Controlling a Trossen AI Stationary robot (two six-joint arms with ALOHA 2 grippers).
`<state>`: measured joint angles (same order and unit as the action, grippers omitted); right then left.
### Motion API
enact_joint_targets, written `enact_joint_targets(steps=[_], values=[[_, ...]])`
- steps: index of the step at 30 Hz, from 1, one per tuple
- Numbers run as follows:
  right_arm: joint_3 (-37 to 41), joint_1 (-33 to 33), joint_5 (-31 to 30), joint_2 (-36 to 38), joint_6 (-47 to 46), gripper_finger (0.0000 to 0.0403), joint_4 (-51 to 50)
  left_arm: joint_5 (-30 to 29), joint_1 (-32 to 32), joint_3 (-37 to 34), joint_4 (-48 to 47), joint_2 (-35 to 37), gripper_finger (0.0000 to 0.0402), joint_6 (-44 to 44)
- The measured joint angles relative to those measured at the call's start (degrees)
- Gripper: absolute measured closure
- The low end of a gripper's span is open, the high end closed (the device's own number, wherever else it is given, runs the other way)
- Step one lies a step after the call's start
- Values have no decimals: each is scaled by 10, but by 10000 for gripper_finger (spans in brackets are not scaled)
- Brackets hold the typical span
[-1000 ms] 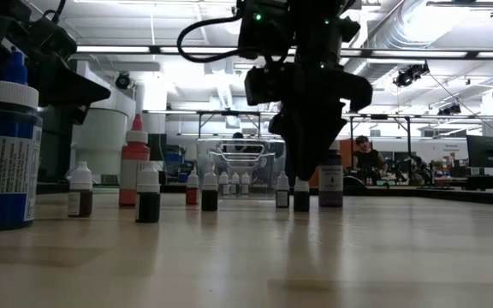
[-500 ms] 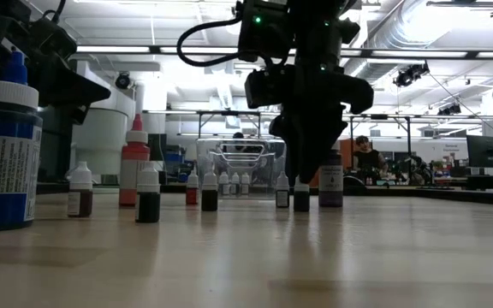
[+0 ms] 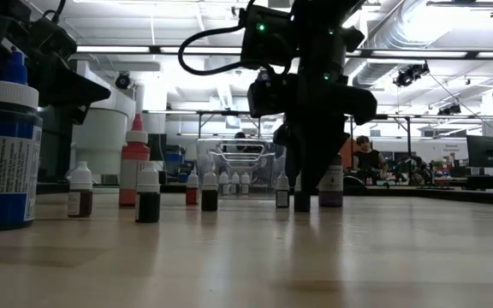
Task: Pick & Place food coloring
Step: Put the small violet food coloring bottle into the container
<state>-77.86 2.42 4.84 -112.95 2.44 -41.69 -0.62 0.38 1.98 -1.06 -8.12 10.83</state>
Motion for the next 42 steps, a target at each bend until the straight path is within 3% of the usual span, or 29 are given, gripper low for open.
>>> enact_joint_targets(steps=[30,42], values=[[-1,3,-12,22,-9,287,-10,0,0,0,0,0,401,0],[-1,3,-12,22,-9,309,-9,0,0,0,0,0,401,0]])
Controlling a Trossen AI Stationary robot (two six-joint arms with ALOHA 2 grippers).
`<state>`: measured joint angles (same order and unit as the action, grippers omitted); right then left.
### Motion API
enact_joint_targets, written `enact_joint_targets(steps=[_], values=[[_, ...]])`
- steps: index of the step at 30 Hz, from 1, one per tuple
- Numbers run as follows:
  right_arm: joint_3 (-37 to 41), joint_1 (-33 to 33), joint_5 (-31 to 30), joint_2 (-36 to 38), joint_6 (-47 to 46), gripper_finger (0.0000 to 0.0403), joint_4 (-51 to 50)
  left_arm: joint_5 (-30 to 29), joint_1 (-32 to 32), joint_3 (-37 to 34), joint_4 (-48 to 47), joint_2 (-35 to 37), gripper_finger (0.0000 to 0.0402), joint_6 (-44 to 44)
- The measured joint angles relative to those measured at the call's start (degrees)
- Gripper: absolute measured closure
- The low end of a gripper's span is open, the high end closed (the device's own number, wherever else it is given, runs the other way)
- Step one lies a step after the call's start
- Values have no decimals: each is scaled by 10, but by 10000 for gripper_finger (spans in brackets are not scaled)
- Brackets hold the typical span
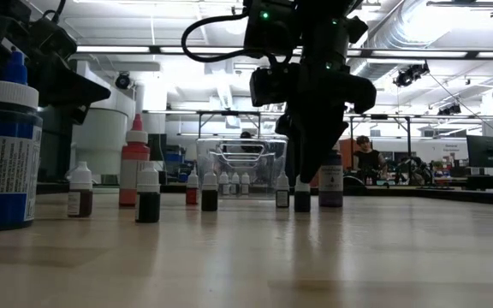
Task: Pick & Place food coloring
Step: Put the small violet food coloring bottle into the container
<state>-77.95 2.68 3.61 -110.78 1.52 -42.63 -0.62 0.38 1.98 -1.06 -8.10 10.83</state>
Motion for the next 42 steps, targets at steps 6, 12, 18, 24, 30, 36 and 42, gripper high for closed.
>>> enact_joint_targets(steps=[6,12,18,24,30,36,42], values=[[0,0,5,0,0,318,0,0,0,0,0,0,401,0],[0,0,5,0,0,326,0,0,0,0,0,0,401,0],[0,0,5,0,-1,347,0,0,0,0,0,0,401,0],[0,0,9,0,-1,362,1,0,0,0,0,0,401,0],[0,0,12,0,-1,365,1,0,0,0,0,0,401,0],[0,0,18,0,-4,370,2,0,0,0,0,0,401,0],[-8,0,25,15,-18,370,-12,0,0,0,0,0,401,0]])
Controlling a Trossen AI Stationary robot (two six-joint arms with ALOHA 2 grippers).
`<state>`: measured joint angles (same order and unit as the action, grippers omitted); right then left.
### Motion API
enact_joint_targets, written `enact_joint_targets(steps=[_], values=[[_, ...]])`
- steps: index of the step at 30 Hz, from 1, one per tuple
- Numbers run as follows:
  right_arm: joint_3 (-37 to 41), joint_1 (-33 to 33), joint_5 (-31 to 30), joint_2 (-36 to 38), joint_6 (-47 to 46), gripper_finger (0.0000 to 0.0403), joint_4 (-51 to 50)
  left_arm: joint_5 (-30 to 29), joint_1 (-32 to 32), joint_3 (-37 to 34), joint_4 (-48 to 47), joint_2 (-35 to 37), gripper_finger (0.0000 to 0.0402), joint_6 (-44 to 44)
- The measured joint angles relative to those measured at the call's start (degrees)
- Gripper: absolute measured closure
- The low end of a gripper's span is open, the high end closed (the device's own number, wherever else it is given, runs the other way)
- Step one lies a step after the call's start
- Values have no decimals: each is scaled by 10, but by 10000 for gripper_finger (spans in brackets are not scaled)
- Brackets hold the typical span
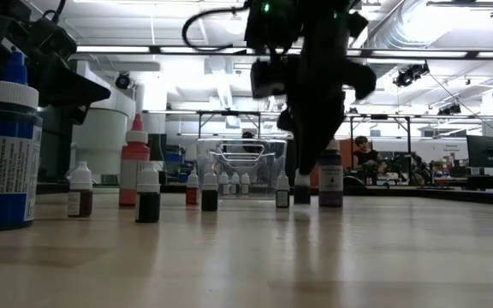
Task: Pick & Place food coloring
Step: Put the small violet food coloring bottle into the container
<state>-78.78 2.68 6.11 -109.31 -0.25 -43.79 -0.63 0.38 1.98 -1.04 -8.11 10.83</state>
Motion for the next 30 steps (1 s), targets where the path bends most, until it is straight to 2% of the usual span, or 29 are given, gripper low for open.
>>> enact_joint_targets(steps=[8,18,30], values=[[-85,0,-2,23,-10,370,-80,-1,0,0,0,0,401,0],[-239,-13,-51,25,-9,370,-201,-2,0,0,0,0,401,0],[-347,-96,-92,25,-42,370,-187,-1,0,0,0,0,401,0]])
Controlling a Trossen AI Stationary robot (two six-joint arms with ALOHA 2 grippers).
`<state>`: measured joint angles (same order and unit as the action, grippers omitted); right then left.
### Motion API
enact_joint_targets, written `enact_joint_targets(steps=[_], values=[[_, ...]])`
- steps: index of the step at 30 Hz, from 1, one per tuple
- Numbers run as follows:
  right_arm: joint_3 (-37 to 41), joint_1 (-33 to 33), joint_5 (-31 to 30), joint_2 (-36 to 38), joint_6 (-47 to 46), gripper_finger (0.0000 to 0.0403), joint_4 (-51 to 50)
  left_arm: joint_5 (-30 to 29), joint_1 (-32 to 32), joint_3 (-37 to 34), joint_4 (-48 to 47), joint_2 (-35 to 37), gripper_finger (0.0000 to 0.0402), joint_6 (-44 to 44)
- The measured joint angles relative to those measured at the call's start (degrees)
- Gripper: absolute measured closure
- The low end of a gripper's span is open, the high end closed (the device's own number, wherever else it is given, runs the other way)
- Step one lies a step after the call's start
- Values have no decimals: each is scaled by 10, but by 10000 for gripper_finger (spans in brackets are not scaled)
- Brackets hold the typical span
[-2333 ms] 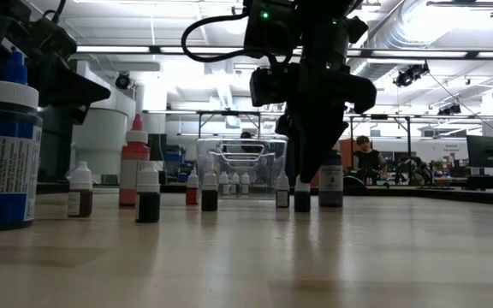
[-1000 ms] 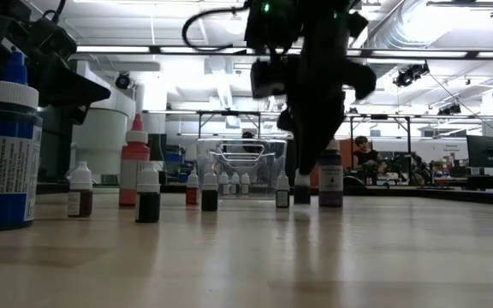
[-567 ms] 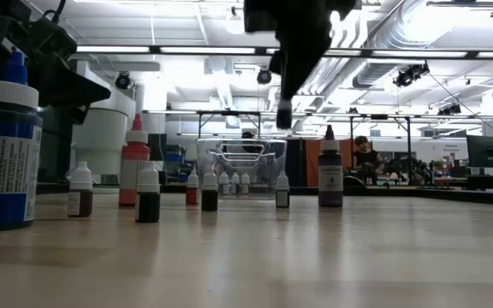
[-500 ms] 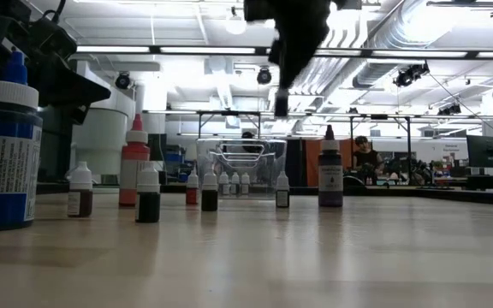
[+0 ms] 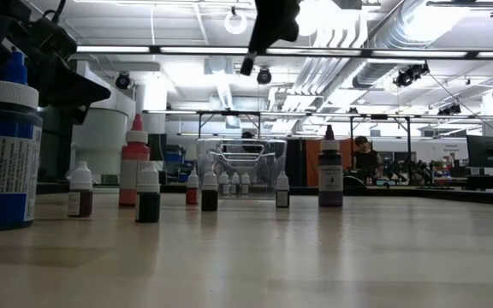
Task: Pick & Place food coloring
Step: Put the small violet food coloring bottle into the container
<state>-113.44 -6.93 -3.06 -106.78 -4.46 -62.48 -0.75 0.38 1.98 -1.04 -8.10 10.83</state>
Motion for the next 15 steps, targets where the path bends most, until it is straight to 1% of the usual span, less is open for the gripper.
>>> enact_joint_targets(steps=[6,15], values=[[-44,-30,-1,-9,-2,370,23,0,0,0,0,0,401,0],[-159,-73,0,-68,22,370,8,0,0,0,0,0,401,0]])
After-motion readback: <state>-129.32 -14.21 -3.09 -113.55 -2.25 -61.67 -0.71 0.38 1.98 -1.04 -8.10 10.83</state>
